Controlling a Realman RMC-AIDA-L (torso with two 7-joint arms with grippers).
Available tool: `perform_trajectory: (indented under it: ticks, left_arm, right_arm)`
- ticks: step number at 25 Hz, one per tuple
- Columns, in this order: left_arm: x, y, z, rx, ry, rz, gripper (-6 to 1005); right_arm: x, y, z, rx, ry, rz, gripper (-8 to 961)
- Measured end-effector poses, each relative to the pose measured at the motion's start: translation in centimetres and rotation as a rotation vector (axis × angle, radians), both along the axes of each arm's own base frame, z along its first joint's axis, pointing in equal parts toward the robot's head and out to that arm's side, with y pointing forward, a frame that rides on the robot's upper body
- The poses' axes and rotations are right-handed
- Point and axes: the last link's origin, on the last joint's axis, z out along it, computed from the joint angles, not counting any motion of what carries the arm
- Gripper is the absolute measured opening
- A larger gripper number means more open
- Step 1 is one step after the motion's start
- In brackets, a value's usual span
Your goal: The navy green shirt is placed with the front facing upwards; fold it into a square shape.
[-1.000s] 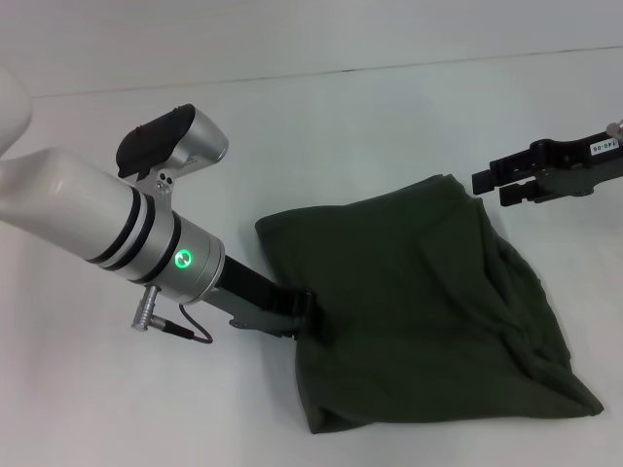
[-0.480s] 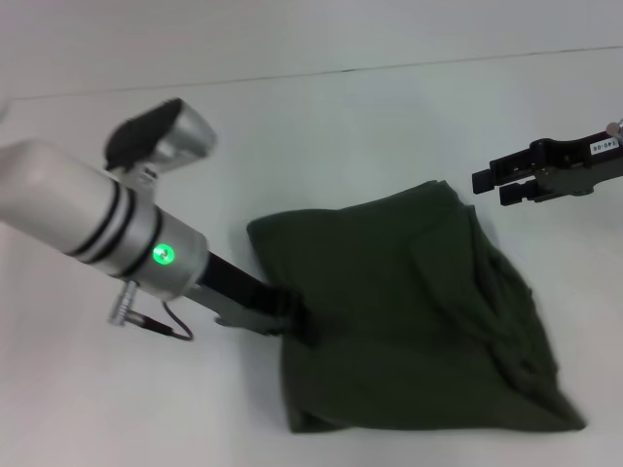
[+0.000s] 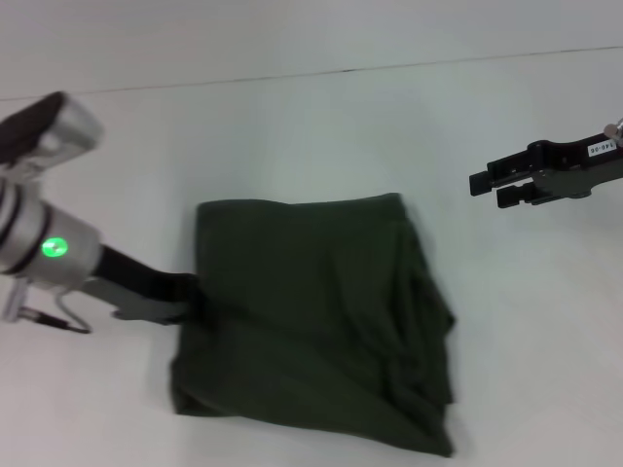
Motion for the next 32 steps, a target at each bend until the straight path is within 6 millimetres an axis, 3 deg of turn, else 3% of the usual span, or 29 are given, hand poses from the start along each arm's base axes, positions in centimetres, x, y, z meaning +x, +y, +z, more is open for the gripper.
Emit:
perform_trajectory:
  ticks: [10,23,32]
  left_arm:
    - [-3.8,-0.6,3.8,0.096,0.023,0.102,152]
    - [-3.6,-0.7,6.2,0.158,-0.091,0.116,143]
    - [-4.9,-1.1,8.0,0.183,-0.054,0.135,472]
  right_arm:
    - [-0.2,0.1,0.2,0.010,0.006,0.003,628]
    - [0.0,0.2,0.4,0.016,0.001,0.000,628]
    - [-0.2,0.3,0.5,0.016,0.001,0.006,629]
